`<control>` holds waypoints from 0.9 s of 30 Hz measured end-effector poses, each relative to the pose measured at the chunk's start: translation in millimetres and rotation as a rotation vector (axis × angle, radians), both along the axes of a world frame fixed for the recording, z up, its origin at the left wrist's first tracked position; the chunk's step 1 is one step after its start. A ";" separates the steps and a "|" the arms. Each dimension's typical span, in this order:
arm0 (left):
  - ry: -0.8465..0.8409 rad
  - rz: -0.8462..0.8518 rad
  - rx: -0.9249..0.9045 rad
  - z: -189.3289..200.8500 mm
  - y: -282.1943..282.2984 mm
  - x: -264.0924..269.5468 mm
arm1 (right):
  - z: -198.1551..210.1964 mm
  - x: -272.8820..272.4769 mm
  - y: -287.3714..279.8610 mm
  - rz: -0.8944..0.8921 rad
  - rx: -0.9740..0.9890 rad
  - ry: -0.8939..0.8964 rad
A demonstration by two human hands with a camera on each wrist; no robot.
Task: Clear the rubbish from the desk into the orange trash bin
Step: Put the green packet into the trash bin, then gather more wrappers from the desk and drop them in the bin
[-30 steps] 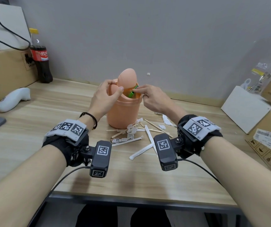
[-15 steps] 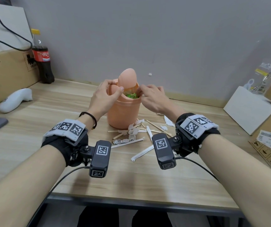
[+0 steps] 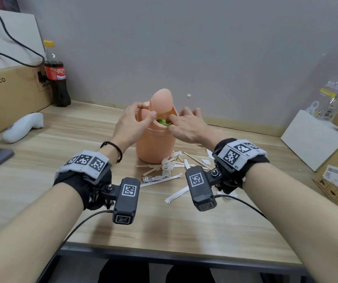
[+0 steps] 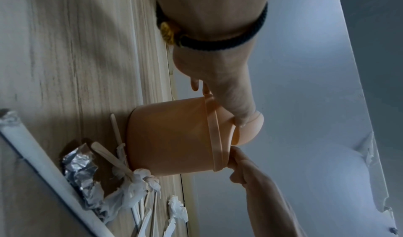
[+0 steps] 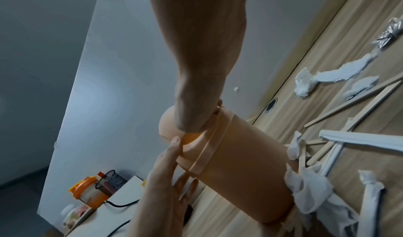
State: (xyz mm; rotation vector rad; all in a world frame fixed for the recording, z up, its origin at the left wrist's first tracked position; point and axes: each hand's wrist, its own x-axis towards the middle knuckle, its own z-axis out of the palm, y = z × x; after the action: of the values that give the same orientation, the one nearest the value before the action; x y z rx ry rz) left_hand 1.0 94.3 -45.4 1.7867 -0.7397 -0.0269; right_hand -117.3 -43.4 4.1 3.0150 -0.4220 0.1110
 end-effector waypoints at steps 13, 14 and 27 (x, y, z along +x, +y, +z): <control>0.000 -0.004 0.000 0.6 0.7 -0.8 | 5.2 4.7 -2.7 0.009 -0.055 0.080; 0.003 -0.004 -0.001 0.6 0.8 -0.8 | 6.9 5.4 -2.3 0.009 -0.033 0.086; 0.029 -0.004 -0.043 -3.9 -3.9 -5.4 | 14.2 -31.0 -28.5 0.037 0.879 -0.233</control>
State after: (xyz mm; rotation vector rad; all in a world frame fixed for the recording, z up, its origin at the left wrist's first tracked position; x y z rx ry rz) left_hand -4.5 90.4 -49.3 1.7408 -0.7181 -0.0390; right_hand -148.3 -71.9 18.3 3.8939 -0.5467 0.3705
